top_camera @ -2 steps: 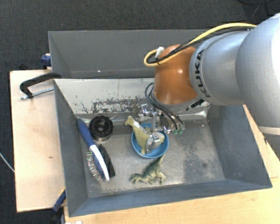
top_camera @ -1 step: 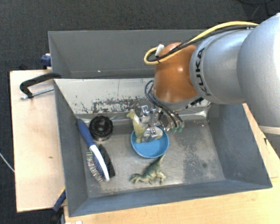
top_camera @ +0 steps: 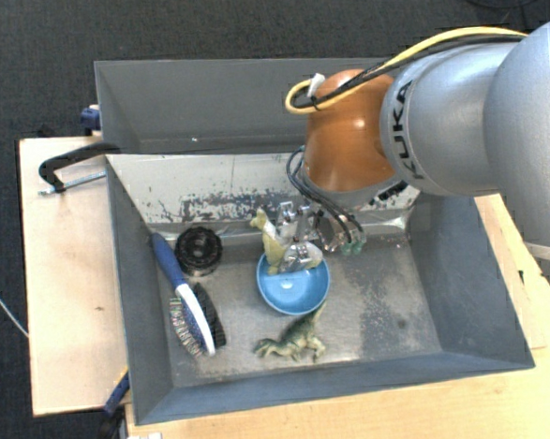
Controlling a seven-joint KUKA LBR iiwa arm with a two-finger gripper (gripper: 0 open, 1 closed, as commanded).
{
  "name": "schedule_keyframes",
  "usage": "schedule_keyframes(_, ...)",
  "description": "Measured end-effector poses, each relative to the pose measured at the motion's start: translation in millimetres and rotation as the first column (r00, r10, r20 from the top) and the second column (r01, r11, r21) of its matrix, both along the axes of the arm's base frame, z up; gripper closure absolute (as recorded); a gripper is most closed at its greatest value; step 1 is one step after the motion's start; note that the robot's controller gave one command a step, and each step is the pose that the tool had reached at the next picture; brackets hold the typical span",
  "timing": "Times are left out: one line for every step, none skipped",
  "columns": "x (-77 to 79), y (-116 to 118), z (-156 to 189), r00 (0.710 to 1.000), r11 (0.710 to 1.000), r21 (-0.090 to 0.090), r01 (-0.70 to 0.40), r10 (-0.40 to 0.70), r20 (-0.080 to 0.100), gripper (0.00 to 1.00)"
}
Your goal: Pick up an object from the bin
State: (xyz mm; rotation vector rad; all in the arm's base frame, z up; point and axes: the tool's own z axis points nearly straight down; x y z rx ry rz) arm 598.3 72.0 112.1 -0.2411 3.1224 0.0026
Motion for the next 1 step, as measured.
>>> schedule_keyframes(-8.8,15.9,63.5,1.000,1.000,0.001,0.012,-0.012,0.002,1.00)
